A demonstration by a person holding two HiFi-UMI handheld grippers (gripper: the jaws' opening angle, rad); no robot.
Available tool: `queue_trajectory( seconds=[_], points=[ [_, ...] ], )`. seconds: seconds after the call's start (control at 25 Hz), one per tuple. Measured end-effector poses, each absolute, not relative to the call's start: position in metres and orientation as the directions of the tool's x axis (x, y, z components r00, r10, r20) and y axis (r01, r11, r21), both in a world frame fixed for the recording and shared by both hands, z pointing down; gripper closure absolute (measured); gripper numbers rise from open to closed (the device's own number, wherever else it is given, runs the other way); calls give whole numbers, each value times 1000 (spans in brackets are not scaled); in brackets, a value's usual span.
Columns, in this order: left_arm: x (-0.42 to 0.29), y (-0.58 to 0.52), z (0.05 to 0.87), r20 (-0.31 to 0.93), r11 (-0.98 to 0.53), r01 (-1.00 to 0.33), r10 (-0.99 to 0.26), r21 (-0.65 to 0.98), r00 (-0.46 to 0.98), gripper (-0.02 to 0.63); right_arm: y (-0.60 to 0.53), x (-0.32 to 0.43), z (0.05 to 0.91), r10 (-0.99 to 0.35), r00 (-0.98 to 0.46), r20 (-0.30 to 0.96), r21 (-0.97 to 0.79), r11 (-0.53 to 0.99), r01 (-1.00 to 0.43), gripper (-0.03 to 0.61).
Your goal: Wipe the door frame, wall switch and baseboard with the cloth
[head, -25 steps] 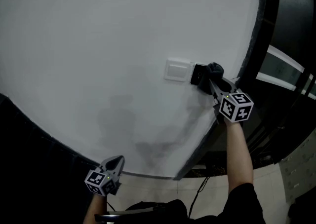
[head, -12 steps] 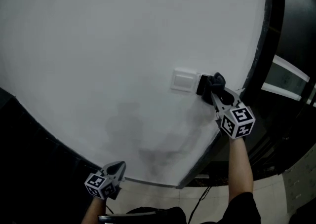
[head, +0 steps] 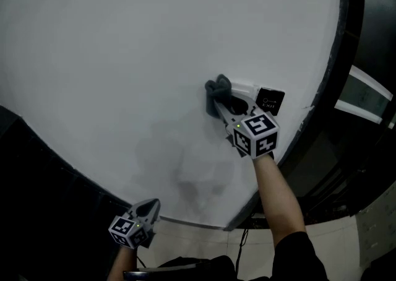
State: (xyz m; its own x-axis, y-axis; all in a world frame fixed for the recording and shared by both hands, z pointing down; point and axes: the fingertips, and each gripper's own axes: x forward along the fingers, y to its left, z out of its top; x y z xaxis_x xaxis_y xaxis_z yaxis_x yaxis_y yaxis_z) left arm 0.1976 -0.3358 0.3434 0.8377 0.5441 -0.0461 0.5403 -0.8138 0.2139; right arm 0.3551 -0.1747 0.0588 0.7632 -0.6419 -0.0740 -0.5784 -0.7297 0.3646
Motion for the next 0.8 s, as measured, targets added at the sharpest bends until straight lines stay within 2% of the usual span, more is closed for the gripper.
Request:
queue_trajectory(
  seconds=[0.36, 0.8],
  points=[
    [197, -342, 345, -43, -818, 537, 541, 206, 840, 623, -137, 367, 63, -568, 820, -72, 344, -786, -514, 488],
    [205, -315, 337, -58, -779, 597, 598, 193, 799, 623, -77, 360, 59, -474, 877, -82, 355, -836, -418, 488]
  ],
)
